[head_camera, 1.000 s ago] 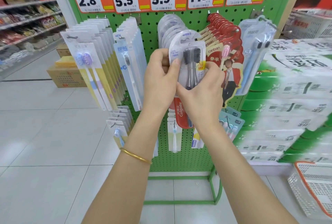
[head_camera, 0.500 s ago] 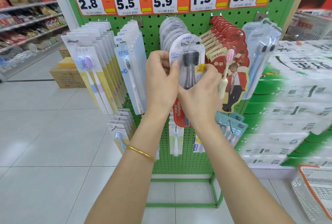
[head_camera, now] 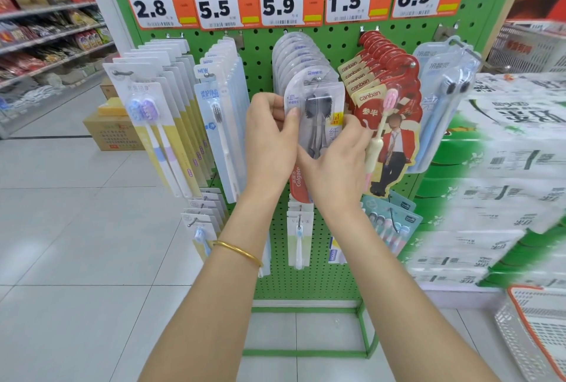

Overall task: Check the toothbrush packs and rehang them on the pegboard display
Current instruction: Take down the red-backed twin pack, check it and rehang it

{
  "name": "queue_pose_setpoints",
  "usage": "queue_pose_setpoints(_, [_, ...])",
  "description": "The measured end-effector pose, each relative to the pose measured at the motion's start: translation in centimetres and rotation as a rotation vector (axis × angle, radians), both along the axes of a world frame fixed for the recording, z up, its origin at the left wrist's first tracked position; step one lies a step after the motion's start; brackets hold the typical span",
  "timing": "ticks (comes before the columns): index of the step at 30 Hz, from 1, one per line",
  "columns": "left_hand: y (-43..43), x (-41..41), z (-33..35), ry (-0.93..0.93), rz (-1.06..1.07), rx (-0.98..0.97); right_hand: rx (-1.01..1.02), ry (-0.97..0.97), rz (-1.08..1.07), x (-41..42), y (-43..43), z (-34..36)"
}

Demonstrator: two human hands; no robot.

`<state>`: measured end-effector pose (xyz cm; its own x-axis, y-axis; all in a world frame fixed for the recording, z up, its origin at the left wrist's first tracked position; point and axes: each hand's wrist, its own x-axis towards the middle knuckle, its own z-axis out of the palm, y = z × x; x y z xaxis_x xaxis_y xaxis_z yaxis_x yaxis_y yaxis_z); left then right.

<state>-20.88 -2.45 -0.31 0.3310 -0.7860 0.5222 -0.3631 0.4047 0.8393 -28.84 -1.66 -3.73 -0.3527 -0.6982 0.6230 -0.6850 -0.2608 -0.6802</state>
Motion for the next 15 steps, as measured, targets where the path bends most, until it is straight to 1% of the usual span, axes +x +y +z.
queue_pose_setpoints(5, [0.1,0.0,-0.1,-0.020,0.005,-0.020,-0.053,0.094,-0.054,-0.3,0.3,0.0])
queue_pose_setpoints(8, [0.2,0.1,-0.1,-0.056,0.026,-0.044,-0.131,0.112,-0.077,-0.5,0.9,0.8])
queue_pose_setpoints(12, [0.9,0.1,0.8,-0.209,0.169,-0.165,-0.218,0.118,-0.061,-0.5,1.2,2.3])
queue_pose_setpoints(15, [0.8,0.5,3.4,-0.287,0.232,-0.277,-0.271,0.160,-0.047,-0.3,1.0,3.6])
